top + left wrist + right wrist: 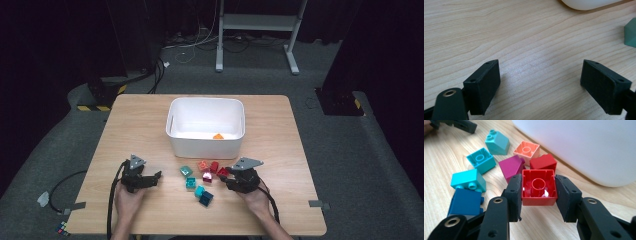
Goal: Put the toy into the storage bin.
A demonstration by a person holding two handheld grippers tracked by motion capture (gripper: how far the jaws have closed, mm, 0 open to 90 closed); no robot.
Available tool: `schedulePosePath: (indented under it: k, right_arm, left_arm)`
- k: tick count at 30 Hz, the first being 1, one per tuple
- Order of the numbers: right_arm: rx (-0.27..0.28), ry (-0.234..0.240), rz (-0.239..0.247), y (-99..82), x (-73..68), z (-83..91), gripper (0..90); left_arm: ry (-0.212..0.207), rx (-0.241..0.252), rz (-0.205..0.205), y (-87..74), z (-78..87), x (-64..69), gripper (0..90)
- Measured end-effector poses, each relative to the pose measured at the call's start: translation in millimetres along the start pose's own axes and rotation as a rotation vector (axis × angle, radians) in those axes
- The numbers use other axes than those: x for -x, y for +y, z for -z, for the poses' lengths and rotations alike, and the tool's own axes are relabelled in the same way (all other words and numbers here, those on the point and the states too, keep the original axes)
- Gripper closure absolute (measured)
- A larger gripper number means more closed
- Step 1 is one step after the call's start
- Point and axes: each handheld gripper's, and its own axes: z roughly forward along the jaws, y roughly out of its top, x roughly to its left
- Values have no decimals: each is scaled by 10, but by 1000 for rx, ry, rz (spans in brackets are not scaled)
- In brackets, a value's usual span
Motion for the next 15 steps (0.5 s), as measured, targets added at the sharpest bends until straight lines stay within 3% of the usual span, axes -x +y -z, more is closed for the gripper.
schedulePosePath:
  k: [15]
  right_arm:
    - [65, 6, -37, 220, 245, 421, 590]
  left_arm:
    - [0, 0, 1, 0, 0, 1, 163]
